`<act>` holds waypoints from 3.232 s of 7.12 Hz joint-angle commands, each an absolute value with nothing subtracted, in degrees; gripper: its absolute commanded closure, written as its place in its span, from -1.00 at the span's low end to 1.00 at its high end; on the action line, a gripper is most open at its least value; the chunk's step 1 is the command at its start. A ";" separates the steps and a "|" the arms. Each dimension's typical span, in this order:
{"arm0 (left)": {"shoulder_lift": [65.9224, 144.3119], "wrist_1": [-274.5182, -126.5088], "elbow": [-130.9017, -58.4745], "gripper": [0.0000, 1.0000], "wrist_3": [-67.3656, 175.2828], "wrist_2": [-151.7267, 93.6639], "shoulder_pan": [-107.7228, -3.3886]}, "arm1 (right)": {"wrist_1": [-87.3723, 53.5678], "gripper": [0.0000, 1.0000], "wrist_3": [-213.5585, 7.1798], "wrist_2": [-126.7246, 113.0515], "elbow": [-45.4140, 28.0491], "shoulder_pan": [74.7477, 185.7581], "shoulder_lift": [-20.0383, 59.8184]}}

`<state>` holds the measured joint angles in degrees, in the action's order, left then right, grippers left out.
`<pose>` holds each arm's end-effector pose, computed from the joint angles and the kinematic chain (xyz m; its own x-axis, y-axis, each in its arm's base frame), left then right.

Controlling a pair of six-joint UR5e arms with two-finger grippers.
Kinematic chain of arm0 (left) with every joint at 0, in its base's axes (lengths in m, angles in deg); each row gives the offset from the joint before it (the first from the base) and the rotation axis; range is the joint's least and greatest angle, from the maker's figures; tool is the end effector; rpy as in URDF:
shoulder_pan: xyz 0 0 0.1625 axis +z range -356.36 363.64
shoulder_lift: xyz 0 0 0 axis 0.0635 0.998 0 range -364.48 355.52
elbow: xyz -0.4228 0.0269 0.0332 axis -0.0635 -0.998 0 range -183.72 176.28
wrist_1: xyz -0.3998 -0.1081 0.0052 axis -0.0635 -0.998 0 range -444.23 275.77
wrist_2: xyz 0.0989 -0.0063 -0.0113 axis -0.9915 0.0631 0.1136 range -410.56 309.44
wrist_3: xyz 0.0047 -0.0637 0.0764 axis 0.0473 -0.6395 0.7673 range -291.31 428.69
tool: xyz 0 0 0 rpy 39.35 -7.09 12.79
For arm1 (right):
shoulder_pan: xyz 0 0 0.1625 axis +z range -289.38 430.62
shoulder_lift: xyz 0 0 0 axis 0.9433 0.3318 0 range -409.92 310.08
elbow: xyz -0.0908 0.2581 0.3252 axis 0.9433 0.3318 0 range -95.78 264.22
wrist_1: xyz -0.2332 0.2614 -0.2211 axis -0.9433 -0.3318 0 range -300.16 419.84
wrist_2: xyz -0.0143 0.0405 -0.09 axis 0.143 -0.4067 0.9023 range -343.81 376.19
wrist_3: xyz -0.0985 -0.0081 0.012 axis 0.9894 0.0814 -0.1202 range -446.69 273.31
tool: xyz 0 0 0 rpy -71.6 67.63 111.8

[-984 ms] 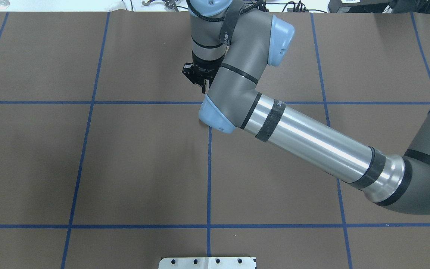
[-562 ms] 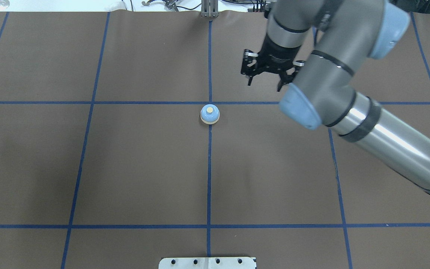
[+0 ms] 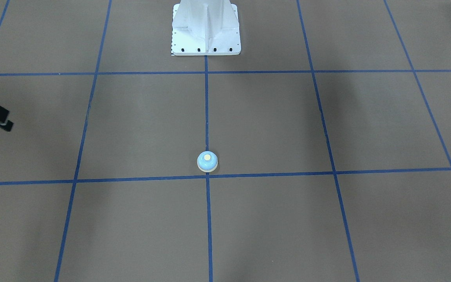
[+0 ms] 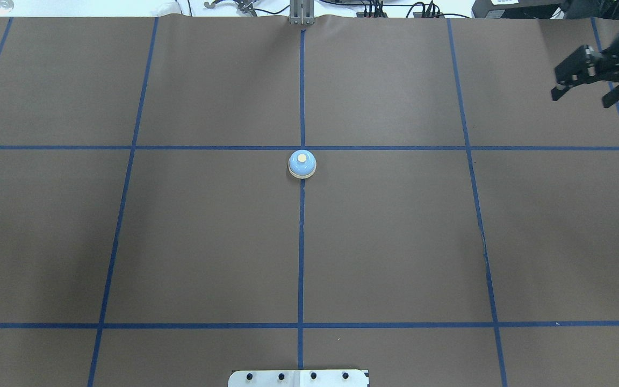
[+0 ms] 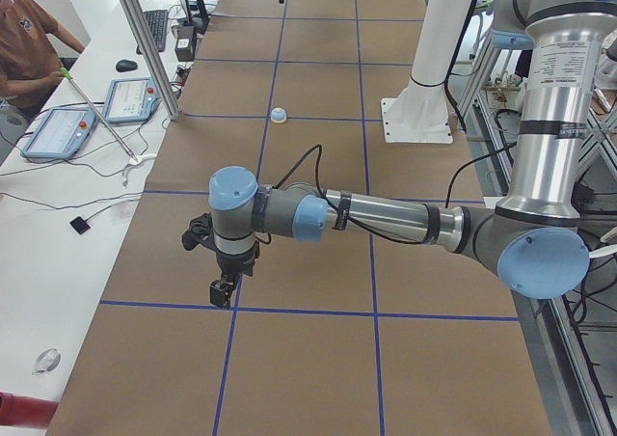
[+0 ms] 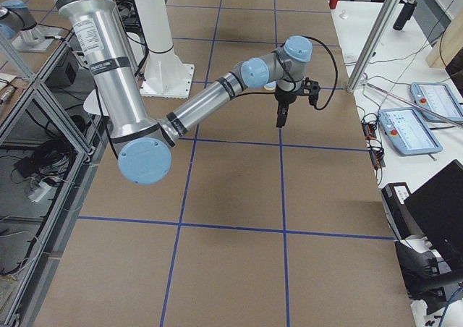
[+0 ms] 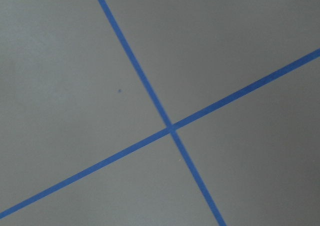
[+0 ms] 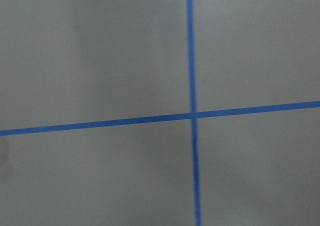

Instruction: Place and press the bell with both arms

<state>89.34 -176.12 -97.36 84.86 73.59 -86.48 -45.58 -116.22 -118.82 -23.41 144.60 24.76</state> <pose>-0.0785 -0.5288 0.6008 0.7956 0.3606 -0.4868 -0.2285 0.9228 0.3102 -0.0934 -0.5533 0.3960 0.6699 0.1039 0.7351 -0.0770 0.9945 -0.0704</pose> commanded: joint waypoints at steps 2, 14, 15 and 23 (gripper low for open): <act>88.34 -176.34 -95.04 -1.00 85.38 73.71 -87.41 | -44.66 -1.00 -89.73 -115.33 -16.87 157.26 33.47; 80.60 -174.32 -100.05 -1.00 77.04 79.60 -88.65 | -37.19 -1.00 -88.62 -116.53 -15.44 157.90 43.95; 80.69 -174.32 -100.05 -1.00 77.04 79.51 -88.47 | -37.19 -1.00 -88.80 -116.53 -15.10 157.90 43.60; 81.04 -174.93 -98.99 -1.00 77.13 79.69 -88.29 | -37.19 -1.00 -88.45 -118.55 -12.19 157.90 41.75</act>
<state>80.85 -174.65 -99.04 77.39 79.65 -88.37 -37.19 -88.49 -117.95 -12.21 157.90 41.65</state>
